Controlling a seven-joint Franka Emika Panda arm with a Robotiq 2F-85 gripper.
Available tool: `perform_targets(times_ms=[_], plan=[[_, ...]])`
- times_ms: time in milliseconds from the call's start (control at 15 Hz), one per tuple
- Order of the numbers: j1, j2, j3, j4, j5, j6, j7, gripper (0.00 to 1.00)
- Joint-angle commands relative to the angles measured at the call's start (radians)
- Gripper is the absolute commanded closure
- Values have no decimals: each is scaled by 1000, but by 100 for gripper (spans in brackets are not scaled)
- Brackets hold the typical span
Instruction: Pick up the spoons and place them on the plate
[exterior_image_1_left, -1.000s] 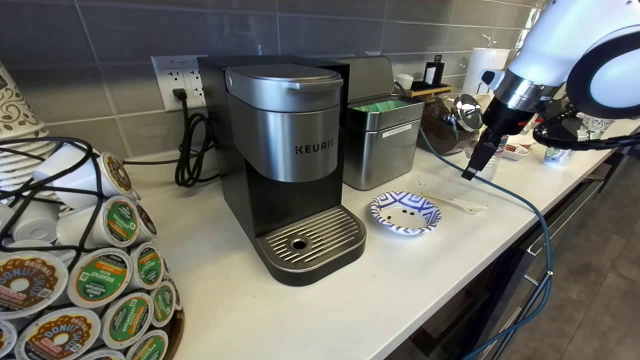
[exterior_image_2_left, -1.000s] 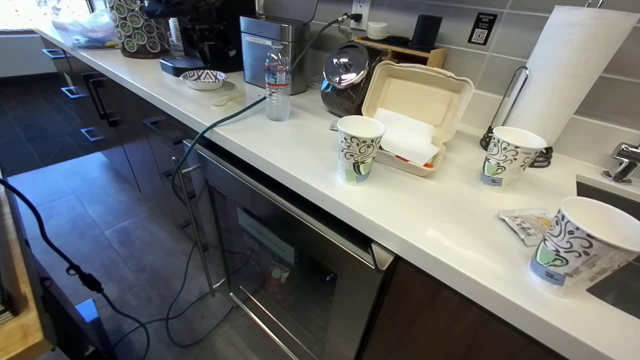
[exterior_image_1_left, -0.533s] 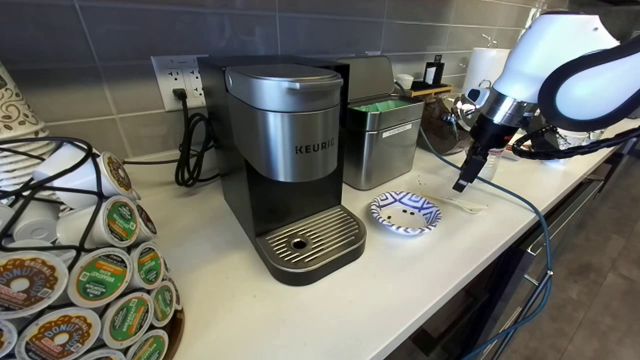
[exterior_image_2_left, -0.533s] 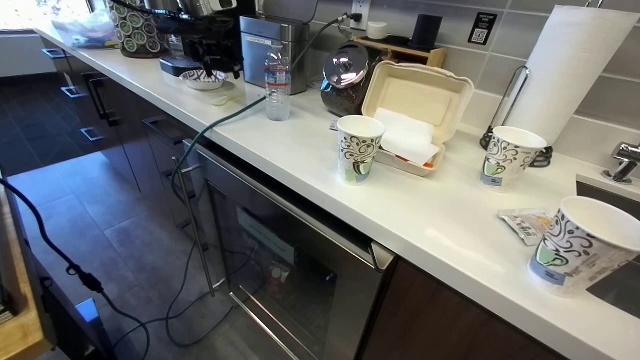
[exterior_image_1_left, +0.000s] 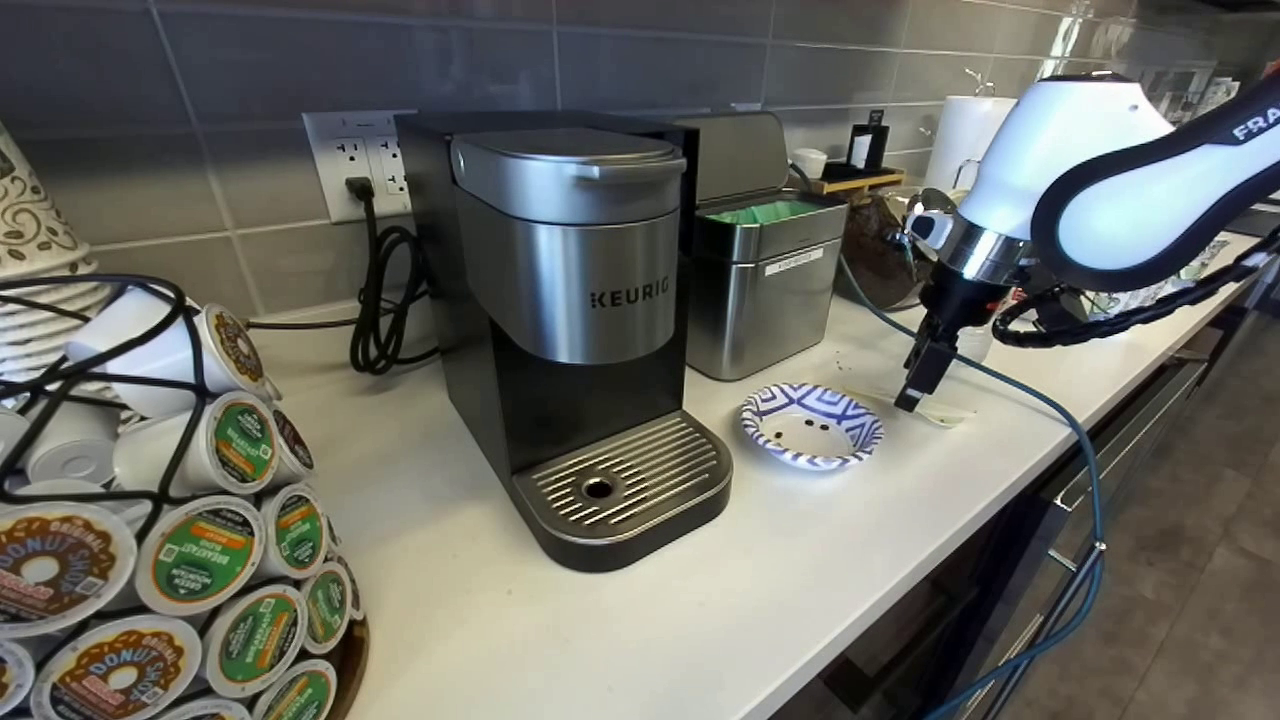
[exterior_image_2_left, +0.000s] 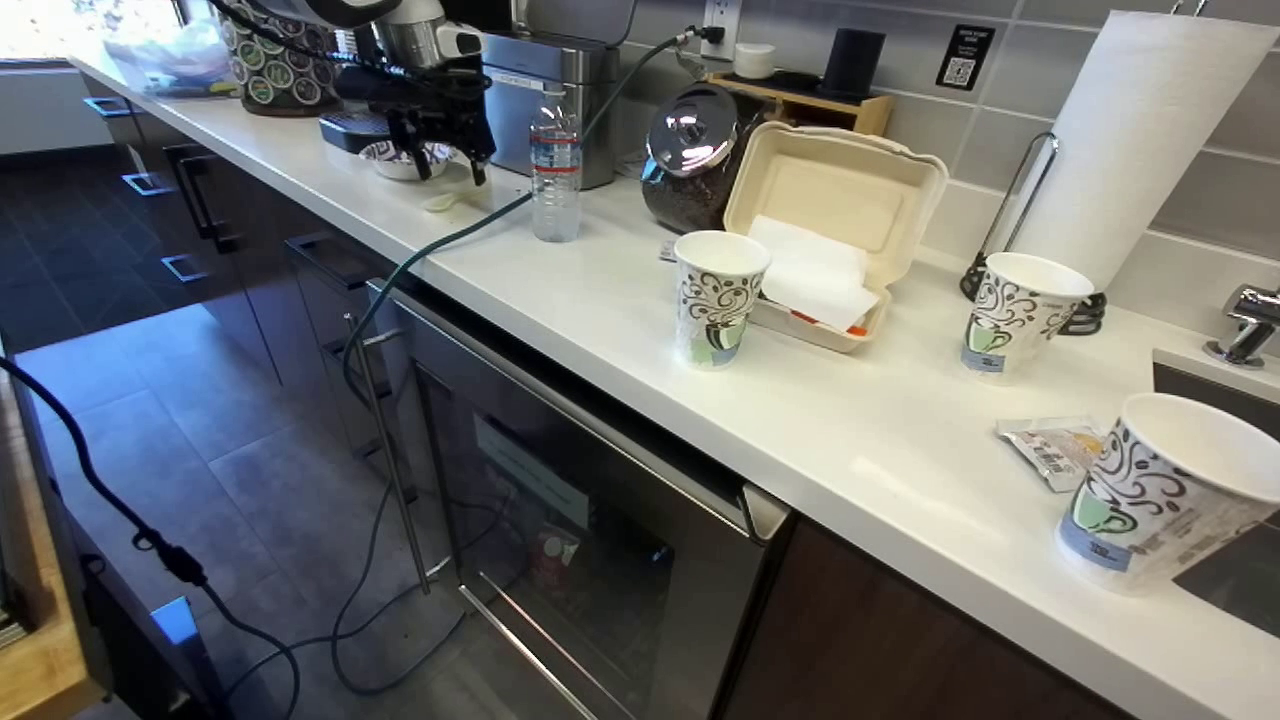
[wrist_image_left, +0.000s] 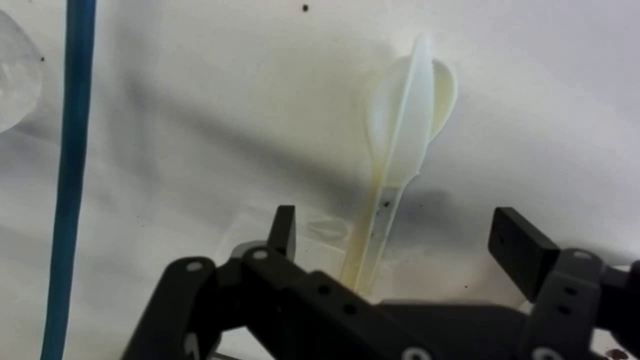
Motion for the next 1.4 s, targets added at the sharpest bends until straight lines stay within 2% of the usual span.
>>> perform_targets(times_ms=[0,133,200,267,600,800,1067,1200,1333], plan=[[-19,41,13,37,20,-23,-31,5],[-23,54,12,51,18,-25,-31,12],[-27,59,13,59,19,-28,-34,22],[-29,63,12,66,17,-33,-35,40],[-34,79,17,96,14,-79,-49,79],[-22,75,13,102,1,-102,-40,99],[21,-6,-3,60,-60,-67,3,97],[60,-57,-23,41,-136,-57,48,96],[83,-87,-12,43,-178,-40,62,96]])
